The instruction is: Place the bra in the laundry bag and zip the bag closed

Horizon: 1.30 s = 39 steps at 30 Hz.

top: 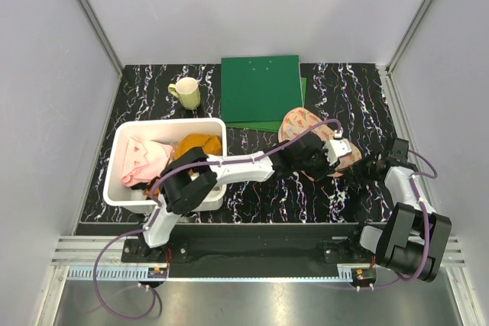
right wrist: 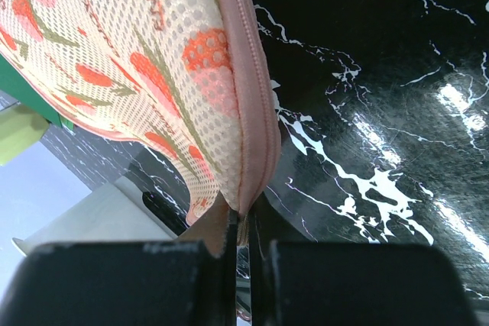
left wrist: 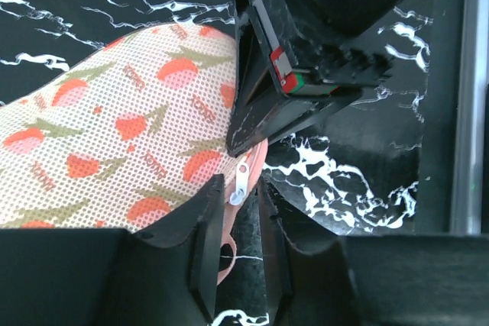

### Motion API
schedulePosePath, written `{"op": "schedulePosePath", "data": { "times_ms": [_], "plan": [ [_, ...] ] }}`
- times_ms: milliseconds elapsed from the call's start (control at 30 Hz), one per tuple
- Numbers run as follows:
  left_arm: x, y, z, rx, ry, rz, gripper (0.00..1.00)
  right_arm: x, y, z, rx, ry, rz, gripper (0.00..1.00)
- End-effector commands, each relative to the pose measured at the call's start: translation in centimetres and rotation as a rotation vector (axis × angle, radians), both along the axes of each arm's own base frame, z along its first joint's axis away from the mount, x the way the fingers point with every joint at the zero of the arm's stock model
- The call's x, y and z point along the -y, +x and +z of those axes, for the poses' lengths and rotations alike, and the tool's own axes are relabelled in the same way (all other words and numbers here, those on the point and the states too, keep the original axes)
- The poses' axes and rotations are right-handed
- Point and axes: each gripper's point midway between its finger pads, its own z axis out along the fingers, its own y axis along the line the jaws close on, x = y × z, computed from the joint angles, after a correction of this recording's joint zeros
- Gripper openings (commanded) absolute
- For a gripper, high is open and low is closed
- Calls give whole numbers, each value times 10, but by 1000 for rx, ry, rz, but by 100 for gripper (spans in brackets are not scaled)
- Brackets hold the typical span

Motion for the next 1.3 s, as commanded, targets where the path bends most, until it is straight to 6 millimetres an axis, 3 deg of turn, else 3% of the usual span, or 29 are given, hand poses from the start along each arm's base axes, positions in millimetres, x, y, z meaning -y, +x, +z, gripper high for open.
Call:
{"op": "schedulePosePath", "data": {
  "times_ms": [0, 200, 533, 633, 667, 767, 800, 867, 967, 1100, 1267],
  "plan": [
    [13, -2, 0, 9, 8, -100, 31, -3, 5, 11, 51, 15, 34, 0],
    [19, -3, -6, -33, 15, -144, 33, -4, 7, 11, 52, 19, 35, 0],
    [20, 3, -16, -44, 19, -113, 18, -5, 5, 8, 44, 30, 37, 0],
    [15, 6, -15, -37, 23, -85, 24, -6, 5, 8, 39, 36, 37, 0],
    [13, 7, -14, -42, 21, -70, 31, -6, 5, 7, 39, 37, 38, 0],
    [1, 16, 3, -98, 14, 41, 41, -6, 6, 7, 37, 34, 38, 0],
    [-4, 17, 17, -161, -11, 113, 44, -5, 6, 7, 38, 31, 37, 0],
    [-14, 20, 27, -214, -33, 191, 48, -5, 5, 7, 40, 28, 35, 0],
    [-25, 8, 43, -365, -106, 229, 55, -5, 6, 6, 38, 28, 38, 0],
    [-32, -8, 26, -676, -104, 302, 55, -5, 7, 8, 39, 34, 35, 0],
    [-24, -25, 18, -905, -210, 293, 53, -5, 8, 10, 46, 37, 30, 0]
  ]
}}
